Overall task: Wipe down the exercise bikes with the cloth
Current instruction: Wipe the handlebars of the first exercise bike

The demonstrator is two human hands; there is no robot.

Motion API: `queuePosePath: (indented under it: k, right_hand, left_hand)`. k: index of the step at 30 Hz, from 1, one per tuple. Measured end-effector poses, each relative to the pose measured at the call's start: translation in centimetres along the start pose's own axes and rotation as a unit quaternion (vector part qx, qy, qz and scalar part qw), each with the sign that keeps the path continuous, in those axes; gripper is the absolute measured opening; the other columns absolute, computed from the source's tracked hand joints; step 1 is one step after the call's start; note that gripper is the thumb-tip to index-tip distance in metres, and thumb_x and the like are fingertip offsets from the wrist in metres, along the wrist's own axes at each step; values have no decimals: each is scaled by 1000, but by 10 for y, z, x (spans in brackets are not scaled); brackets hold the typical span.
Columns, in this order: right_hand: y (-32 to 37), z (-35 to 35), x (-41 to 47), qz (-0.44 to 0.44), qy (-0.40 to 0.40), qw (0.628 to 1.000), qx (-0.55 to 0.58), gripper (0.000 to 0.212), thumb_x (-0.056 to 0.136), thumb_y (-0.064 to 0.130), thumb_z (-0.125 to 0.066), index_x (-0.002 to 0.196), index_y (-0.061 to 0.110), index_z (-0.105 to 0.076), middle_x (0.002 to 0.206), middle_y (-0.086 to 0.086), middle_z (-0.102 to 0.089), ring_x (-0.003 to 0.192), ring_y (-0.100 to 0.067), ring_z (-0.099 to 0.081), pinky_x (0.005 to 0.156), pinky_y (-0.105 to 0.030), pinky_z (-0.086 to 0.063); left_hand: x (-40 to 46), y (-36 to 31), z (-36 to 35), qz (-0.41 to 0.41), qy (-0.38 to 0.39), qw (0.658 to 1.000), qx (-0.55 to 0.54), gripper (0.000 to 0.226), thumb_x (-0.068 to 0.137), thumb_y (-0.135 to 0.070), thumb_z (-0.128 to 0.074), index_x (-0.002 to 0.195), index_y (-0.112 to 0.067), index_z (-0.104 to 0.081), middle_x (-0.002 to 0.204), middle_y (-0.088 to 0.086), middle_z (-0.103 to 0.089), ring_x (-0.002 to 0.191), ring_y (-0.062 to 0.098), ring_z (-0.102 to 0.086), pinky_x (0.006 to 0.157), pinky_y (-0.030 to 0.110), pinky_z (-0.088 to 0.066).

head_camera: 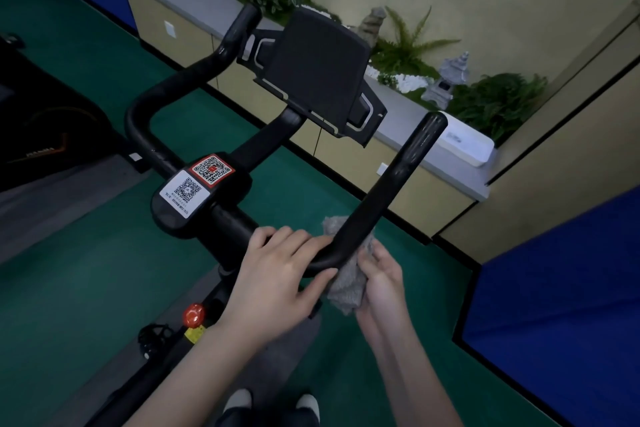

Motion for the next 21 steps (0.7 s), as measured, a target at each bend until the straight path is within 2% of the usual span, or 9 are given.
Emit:
queuePosePath:
  k: [4, 9, 13, 15, 17, 21]
  right_hand:
    - [-2, 3, -1, -37, 47, 996, -73, 26, 97, -6, -39, 110, -3, -61, 105, -20, -69, 94, -24, -67, 81, -28, -56]
    - [23, 9, 24, -9, 4, 999, -46, 22, 98, 3, -44, 111, 1, -61, 106, -16, -69, 94, -22, -68, 86, -31, -55]
    - [13, 12, 12, 3, 3, 996, -87, 20, 98, 8, -48, 110, -3, -58, 102, -19, -68, 91, -27, -66, 83, -35, -54]
    - [19, 17, 8, 58, -20, 992, -114, 13, 96, 9, -52, 101, 1, -62, 93, -12, -72, 87, -24, -67, 76, -31, -56]
    - [31, 21, 10, 132, -80, 980, -128, 8, 94, 10, -56, 94, 11, -64, 86, -4, -71, 86, -22, -66, 78, -33, -54]
    - [45, 13, 14, 256, -140, 943, -160, 10, 87, 28, -65, 95, 34, -66, 105, -10, -67, 102, -25, -64, 92, -47, -51]
  left_hand:
    - [1, -1, 1, 11, 1, 1000, -7, 33, 88, -45, -55, 112, -24, -64, 89, -14, -59, 82, 13, -54, 80, 31, -34]
    - [2, -1, 3, 23, 6, 1000, -19, 34, 87, -47, -54, 113, -27, -63, 89, -17, -59, 81, 10, -53, 81, 33, -35]
    - [3, -3, 3, 36, 2, 999, -3, 39, 89, -53, -51, 112, -25, -64, 90, -15, -60, 83, 10, -55, 82, 33, -36]
    - [7, -6, 2, 47, -7, 999, 10, 44, 91, -56, -47, 114, -23, -64, 90, -13, -61, 84, 11, -55, 82, 32, -38]
    - [15, -13, 0, 55, -16, 998, 25, 45, 93, -54, -44, 116, -21, -64, 93, -10, -61, 86, 13, -56, 82, 32, -40]
    - [36, -24, -10, 80, -19, 996, 40, 48, 93, -53, -40, 117, -18, -62, 97, -6, -62, 87, 17, -59, 76, 31, -47]
Point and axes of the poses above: each hand's wrist, its own x-axis towards the middle knuckle, its own z-axis out of the back of the hand, y = z × x, the point moved 5 cm from there along x, towards the middle knuckle
